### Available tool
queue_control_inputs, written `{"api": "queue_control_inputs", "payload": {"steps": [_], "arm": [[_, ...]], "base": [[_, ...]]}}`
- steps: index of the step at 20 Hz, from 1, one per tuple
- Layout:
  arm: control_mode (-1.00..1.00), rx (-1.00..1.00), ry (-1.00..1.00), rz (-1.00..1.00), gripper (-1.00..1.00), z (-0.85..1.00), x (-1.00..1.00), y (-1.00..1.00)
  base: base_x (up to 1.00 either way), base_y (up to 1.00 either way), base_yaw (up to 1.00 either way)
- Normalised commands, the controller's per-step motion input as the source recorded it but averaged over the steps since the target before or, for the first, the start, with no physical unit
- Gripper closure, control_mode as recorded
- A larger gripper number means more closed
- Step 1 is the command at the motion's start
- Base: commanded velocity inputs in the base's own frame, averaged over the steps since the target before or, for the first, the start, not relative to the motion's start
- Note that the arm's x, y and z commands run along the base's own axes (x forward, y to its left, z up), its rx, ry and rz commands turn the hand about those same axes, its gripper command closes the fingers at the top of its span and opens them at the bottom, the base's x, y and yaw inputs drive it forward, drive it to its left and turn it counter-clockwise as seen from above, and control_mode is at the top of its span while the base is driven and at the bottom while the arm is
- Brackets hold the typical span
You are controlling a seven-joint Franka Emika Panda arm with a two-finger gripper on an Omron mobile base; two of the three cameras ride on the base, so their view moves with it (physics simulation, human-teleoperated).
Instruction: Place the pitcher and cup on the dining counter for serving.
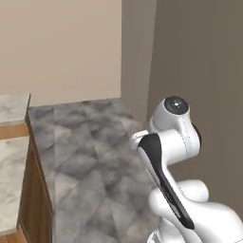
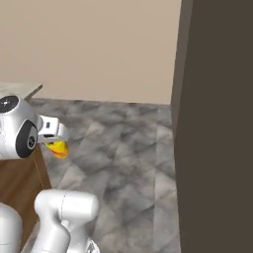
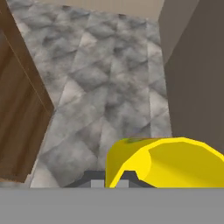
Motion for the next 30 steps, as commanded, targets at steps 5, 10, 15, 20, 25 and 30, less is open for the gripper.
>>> {"api": "queue_control_inputs", "payload": {"steps": [5, 10, 15, 20, 25, 30], "arm": [[1.00, 0.00, 0.00, 0.00, 1.00, 0.00, 0.00, 0.00], [1.00, 0.00, 0.00, 0.00, 1.00, 0.00, 0.00, 0.00], [1.00, 0.00, 0.00, 0.00, 1.00, 0.00, 0.00, 0.00], [1.00, 0.00, 0.00, 0.00, 1.00, 0.00, 0.00, 0.00], [1.00, 0.00, 0.00, 0.00, 1.00, 0.00, 0.00, 0.00], [1.00, 0.00, 0.00, 0.00, 1.00, 0.00, 0.00, 0.00]], "base": [[0.94, -0.70, 0.64], [0.87, -0.60, 0.72], [0.80, -0.59, 0.72], [0.57, -0.98, 0.50], [0.29, -0.83, 0.59], [0.02, -0.55, 0.81]]}}
